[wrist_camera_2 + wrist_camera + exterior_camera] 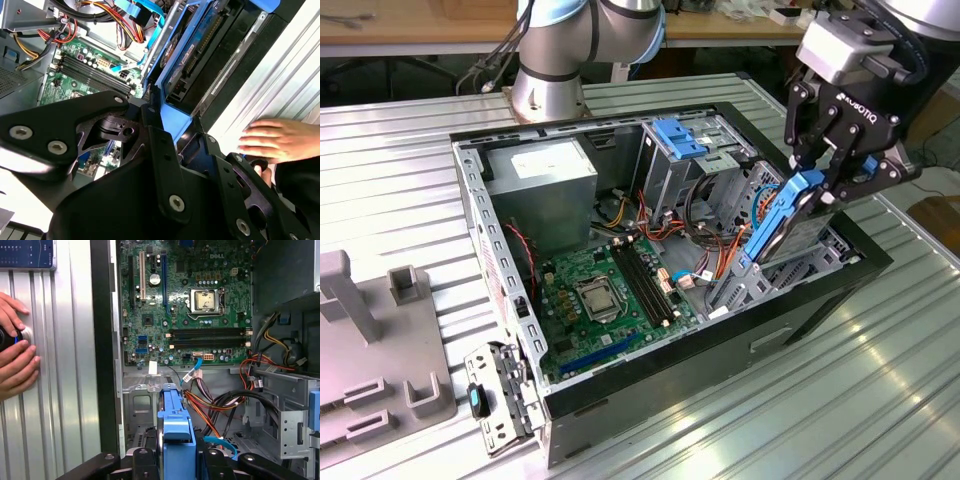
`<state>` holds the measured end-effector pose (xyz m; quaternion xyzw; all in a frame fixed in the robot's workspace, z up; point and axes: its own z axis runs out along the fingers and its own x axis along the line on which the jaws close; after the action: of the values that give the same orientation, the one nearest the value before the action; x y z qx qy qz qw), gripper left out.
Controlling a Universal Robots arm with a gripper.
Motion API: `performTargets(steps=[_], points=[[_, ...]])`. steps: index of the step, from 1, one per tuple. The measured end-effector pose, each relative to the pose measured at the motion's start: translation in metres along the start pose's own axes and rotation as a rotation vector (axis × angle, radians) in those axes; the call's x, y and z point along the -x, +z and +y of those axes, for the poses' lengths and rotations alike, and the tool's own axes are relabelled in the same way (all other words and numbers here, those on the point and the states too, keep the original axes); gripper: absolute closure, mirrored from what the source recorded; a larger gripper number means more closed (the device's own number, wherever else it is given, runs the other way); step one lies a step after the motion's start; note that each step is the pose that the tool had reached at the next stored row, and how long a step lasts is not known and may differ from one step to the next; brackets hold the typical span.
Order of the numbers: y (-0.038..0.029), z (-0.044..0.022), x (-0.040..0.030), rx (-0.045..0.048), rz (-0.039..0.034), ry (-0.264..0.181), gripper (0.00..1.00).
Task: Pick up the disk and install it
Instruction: 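Insert the disk into the insertion slot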
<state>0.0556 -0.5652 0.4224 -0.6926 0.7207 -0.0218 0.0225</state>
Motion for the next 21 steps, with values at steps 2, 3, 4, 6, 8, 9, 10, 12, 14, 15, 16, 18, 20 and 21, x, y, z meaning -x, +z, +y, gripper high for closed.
performTargets(steps=[2, 3, 4, 6, 8, 9, 10, 12, 14, 15, 16, 18, 20, 21], points=[[0.0011, 0.0001, 0.0, -0.0001, 0.0, 0.0, 0.63], [0.0014, 0.0001, 0.0, 0.0, 0.0, 0.0, 0.63], [0.0016, 0.0001, 0.0, 0.0, 0.0001, 0.0, 0.63], [0.002, 0.0001, 0.0, 0.0, 0.0, 0.0, 0.63], [0.0025, 0.0002, 0.0, 0.0, 0.0, 0.0, 0.63], [0.0029, 0.0002, 0.0, 0.0, 0.0, 0.0, 0.63], [0.0032, 0.0002, 0.0, 0.0, -0.0001, 0.0, 0.63], [0.0044, 0.0003, 0.0, 0.0, 0.0, 0.0, 0.63], [0.005, 0.0003, 0.0, 0.0, 0.0001, 0.0, 0.63], [0.0055, 0.0003, 0.0, 0.0, 0.0, 0.0, 0.63], [0.006, 0.0004, 0.0, 0.0, -0.0001, 0.0, 0.63], [0.0069, 0.0005, 0.0, 0.0, 0.0, 0.0, 0.63], [0.0075, 0.0005, 0.0, 0.0, 0.0, 0.0, 0.63], [0.0082, 0.0005, 0.0, 0.0, 0.0, 0.0, 0.63]])
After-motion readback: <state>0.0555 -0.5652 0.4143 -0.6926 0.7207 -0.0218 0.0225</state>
